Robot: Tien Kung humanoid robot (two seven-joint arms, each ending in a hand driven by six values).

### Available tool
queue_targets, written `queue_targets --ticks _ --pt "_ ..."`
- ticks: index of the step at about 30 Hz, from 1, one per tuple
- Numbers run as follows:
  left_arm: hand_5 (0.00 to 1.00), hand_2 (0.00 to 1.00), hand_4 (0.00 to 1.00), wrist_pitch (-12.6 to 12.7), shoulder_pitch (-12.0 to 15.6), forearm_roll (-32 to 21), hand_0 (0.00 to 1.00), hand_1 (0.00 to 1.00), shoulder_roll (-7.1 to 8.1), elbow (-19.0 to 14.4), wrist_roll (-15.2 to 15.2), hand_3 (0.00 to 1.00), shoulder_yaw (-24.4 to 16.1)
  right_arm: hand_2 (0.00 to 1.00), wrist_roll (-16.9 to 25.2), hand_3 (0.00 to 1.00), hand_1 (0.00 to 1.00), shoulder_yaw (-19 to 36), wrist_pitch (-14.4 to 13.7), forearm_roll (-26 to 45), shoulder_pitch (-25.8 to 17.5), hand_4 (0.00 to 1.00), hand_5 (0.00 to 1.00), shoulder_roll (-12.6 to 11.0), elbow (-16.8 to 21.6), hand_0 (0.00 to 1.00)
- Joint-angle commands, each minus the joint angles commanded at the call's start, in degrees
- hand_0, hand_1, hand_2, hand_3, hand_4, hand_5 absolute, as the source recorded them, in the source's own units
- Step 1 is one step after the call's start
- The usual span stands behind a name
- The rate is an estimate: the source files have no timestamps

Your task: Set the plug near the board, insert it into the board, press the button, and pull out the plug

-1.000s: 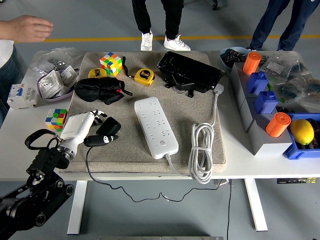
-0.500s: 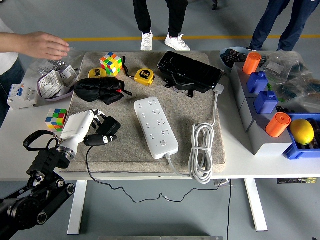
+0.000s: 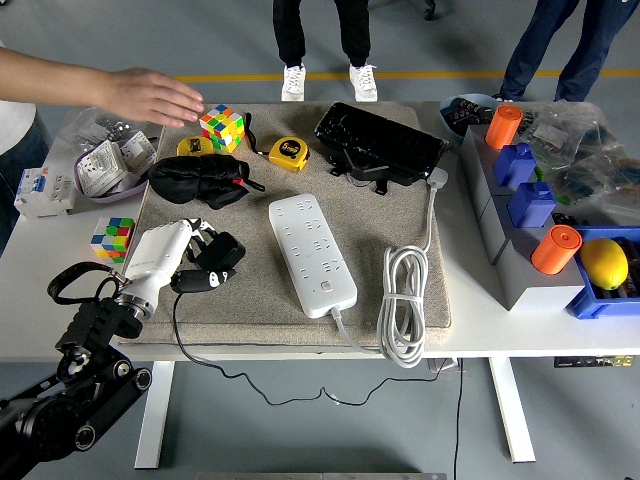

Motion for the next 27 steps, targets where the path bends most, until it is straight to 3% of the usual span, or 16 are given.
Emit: queue_targets --ticks 4,8,11,18,27 --pt "0.018 0.376 0.827 -0.4 -0.1 -1.9 0.215 0.304 0.4 -1.0 -1.1 0.517 0.0 0.561 0.0 0.544 0.613 -0.1 0.0 0.0 0.0 0.759 0.273 0.0 0.0 0.603" --pt "0.019 0.364 0.827 -2.1 -0.9 -7.1 0.215 0.303 1.42 -2.2 -3.7 0.516 1.2 0.561 0.0 0.544 0.611 -0.1 0.0 0.0 0.0 0.758 0.273 0.0 0.0 0.603" --pt "0.021 0.356 0.823 -2.9 -2.6 -11.6 0.211 0.3 2.66 -3.4 -4.9 0.513 3.8 0.562 0.0 0.544 0.611 -0.1 0.0 0.1 0.1 0.759 0.272 0.0 0.0 0.605" --pt "0.025 0.357 0.822 -4.1 -7.7 -16.6 0.213 0.295 4.74 -5.2 -7.2 0.512 11.2 0.562 0.0 0.544 0.611 0.1 0.1 0.1 0.2 0.758 0.27 -0.1 0.0 0.604" --pt "0.026 0.352 0.82 -5.4 -13.2 -16.2 0.216 0.291 4.46 -3.7 -7.9 0.511 17.0 0.561 -0.1 0.544 0.611 -0.1 0.1 0.2 0.3 0.757 0.27 -0.2 0.0 0.603"
